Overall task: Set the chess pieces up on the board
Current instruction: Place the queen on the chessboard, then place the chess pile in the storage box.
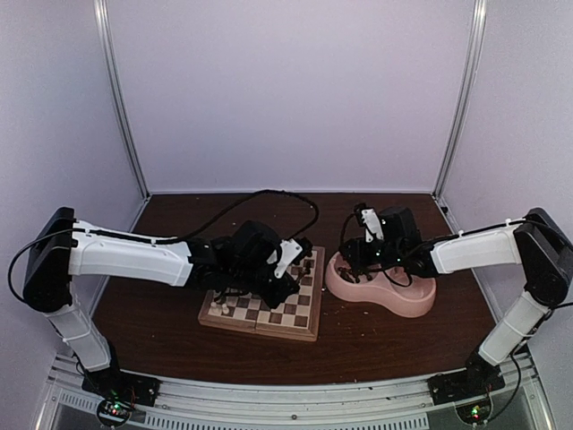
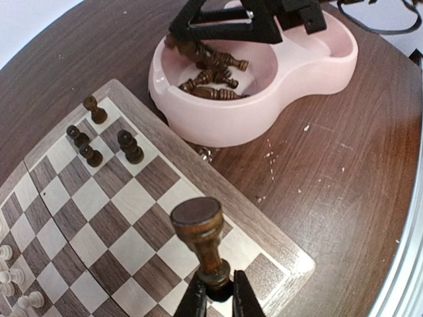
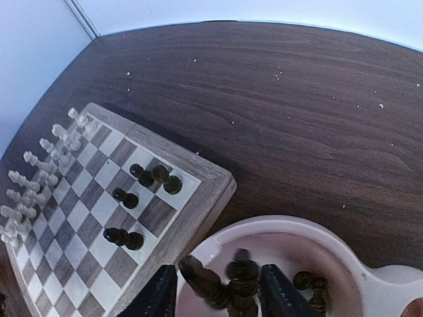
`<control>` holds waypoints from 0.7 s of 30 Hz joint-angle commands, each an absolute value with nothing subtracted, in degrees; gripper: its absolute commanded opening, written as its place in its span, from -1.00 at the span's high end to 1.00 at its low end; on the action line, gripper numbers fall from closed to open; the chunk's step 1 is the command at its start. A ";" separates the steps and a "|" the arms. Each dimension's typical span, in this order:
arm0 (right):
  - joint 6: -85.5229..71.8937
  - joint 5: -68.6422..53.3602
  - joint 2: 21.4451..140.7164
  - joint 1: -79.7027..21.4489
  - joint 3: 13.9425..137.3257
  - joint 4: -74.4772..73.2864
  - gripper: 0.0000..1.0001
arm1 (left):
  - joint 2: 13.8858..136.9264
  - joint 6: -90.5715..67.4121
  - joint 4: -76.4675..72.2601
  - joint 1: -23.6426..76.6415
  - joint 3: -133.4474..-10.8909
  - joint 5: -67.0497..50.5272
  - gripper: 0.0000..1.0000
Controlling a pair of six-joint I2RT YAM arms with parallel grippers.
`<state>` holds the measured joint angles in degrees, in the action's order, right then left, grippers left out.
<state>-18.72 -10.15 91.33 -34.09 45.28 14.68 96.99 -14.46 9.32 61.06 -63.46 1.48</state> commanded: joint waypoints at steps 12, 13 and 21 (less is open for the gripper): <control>-15.10 -18.82 86.52 -33.99 42.52 15.74 0.01 | 105.25 -14.31 23.07 60.51 -72.56 1.18 0.91; -15.38 -21.18 86.57 -34.11 42.26 17.02 0.02 | 105.27 -14.35 23.52 60.45 -72.77 1.41 0.90; -21.33 -31.20 90.55 -34.84 40.91 26.50 0.09 | 105.56 -15.39 22.99 59.42 -71.63 1.82 0.82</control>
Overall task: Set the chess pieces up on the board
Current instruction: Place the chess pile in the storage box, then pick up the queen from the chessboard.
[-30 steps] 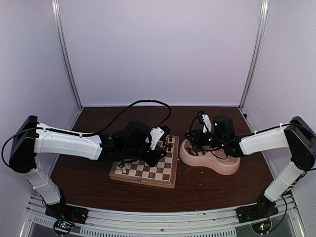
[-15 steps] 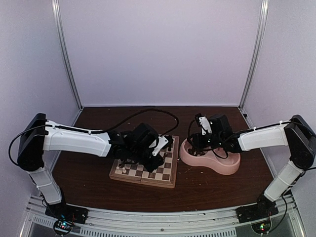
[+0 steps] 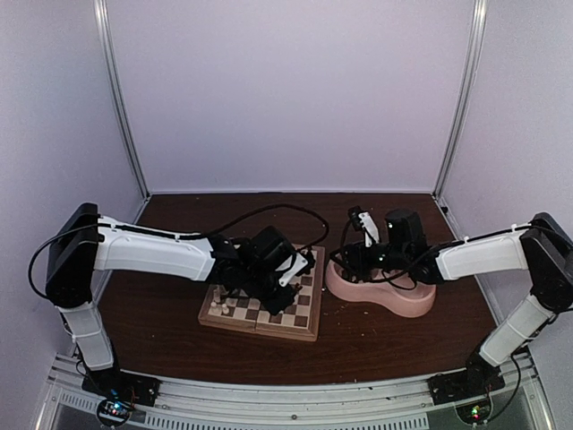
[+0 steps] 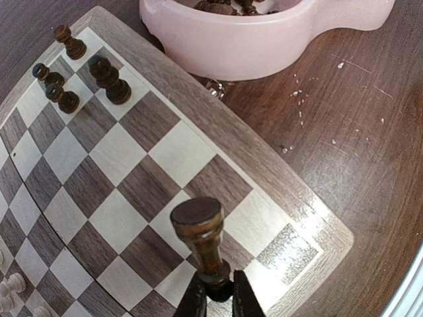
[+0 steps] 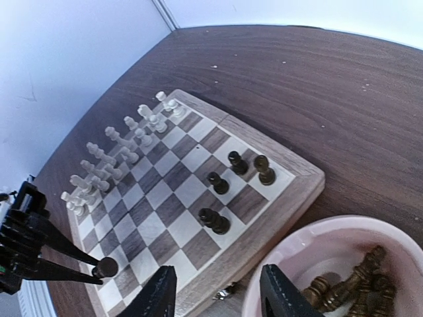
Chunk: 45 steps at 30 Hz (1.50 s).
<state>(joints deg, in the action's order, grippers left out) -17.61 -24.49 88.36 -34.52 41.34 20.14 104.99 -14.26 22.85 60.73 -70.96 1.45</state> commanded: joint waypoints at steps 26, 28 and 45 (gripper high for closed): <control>-24.46 -35.89 98.33 -39.66 44.69 29.53 0.32 | 108.16 -18.10 24.52 56.18 -72.43 -3.01 0.57; -24.79 -36.03 98.96 -39.93 45.00 29.70 0.35 | 108.13 -18.11 24.29 56.16 -72.34 -2.81 0.56; -23.64 -35.82 99.73 -41.48 46.33 28.26 0.44 | 108.32 -15.55 23.98 56.16 -72.34 -6.09 0.34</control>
